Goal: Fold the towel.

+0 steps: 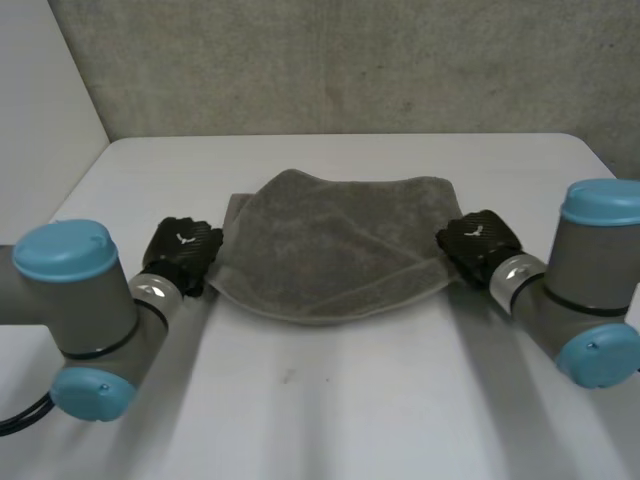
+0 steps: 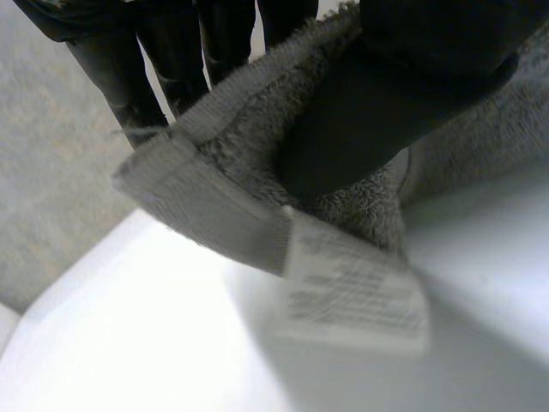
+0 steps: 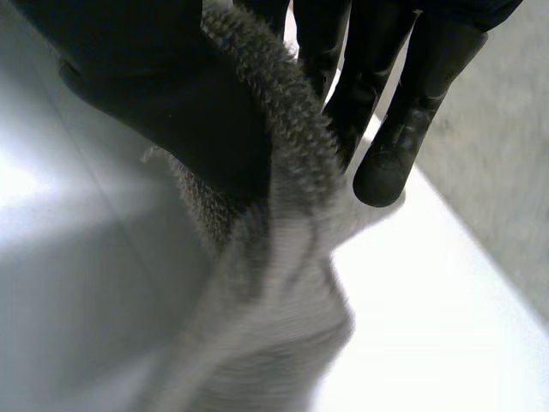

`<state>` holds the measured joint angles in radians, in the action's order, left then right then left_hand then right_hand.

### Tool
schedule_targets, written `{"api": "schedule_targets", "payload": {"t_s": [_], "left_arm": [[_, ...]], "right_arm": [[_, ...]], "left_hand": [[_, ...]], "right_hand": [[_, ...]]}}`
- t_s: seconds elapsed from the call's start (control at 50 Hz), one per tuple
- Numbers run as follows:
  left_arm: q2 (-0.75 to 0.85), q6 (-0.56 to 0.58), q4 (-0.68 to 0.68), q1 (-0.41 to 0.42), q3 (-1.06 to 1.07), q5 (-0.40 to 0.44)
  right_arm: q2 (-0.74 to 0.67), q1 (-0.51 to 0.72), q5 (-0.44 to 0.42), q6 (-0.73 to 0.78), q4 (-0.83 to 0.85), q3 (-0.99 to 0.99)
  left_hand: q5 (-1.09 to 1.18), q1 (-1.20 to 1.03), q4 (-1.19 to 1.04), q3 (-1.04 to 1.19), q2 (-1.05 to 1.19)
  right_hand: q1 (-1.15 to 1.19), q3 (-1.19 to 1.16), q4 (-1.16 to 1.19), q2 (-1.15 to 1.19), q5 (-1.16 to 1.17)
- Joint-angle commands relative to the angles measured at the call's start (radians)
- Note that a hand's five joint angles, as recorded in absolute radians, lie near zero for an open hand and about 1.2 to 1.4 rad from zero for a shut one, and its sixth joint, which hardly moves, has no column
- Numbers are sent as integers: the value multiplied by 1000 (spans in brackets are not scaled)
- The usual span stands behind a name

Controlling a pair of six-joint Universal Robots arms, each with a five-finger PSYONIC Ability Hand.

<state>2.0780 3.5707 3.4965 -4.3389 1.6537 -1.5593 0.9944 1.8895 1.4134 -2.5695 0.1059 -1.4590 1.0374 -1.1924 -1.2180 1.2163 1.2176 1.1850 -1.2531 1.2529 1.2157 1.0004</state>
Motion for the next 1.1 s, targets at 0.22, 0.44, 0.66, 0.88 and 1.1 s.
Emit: {"api": "schedule_targets", "payload": {"t_s": [0.22,0.44,0.66,0.88,1.1], "left_arm": [[-182,-9,-99,-47,32,-1],[-188,-9,-99,-36,64,2],[-177,-10,-97,-39,67,1],[-177,-15,-97,-38,69,-2],[-171,-20,-97,-36,69,-1]], "right_arm": [[95,-213,-7,-506,-19,-147],[110,-266,-13,-483,15,-210],[113,-279,-123,-313,27,-257],[127,-328,-159,-72,81,-342],[102,-337,-160,-3,190,-343]], "left_hand": [[184,-204,-178,180,179],[184,-204,-178,180,179],[184,-204,-178,180,179],[184,-204,-178,180,179],[184,-204,-178,180,179]], "right_hand": [[-660,728,-728,-690,-650],[-613,681,-681,-644,-603],[-674,742,-742,-705,-664],[-721,789,-789,-752,-711],[-689,757,-757,-720,-679]]}}
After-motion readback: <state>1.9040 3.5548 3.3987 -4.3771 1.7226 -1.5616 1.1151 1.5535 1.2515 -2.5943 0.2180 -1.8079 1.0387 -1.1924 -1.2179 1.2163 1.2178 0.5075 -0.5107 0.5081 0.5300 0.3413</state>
